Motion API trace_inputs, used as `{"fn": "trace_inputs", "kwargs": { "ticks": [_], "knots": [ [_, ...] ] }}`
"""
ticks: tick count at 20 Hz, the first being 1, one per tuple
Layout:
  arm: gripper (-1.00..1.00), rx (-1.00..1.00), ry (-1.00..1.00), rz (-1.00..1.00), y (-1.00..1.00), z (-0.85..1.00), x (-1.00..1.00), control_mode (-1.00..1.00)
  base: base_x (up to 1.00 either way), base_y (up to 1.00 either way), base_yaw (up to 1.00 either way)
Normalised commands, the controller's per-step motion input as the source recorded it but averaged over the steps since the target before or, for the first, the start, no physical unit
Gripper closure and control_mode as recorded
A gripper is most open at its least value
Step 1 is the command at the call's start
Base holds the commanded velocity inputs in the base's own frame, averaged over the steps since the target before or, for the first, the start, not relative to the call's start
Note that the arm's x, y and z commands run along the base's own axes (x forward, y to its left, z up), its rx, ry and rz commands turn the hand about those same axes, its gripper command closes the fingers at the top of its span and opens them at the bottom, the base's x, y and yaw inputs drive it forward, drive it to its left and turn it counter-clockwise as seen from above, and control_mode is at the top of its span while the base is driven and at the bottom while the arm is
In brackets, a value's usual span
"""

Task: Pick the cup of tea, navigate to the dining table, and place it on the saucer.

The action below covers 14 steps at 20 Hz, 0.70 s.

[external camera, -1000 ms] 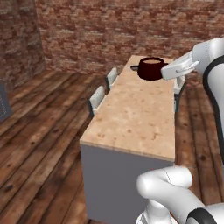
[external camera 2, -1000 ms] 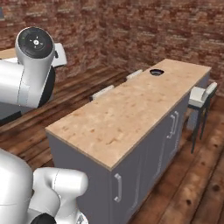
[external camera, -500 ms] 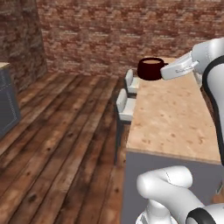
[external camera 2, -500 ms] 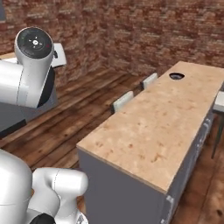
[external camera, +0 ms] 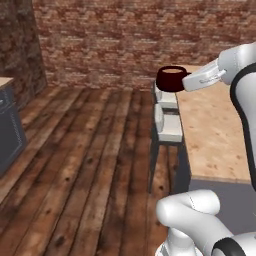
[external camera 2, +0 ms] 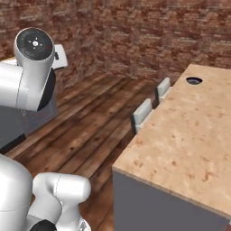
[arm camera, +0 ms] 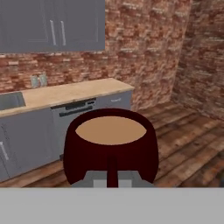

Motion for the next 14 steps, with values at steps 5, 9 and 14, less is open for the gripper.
{"fn": "trace_inputs", "kwargs": {
  "ticks": [5,9,14],
  "knots": [
    [1.00,0.00,0.00,0.00,0.00,0.00,0.00,1.00,0.07,0.62,-0.34],
    [1.00,0.00,0.00,0.00,0.00,0.00,0.00,1.00,0.06,0.50,-0.40],
    [1.00,0.00,0.00,0.00,0.00,0.00,0.00,1.00,0.13,0.56,-0.45]
  ]
}}
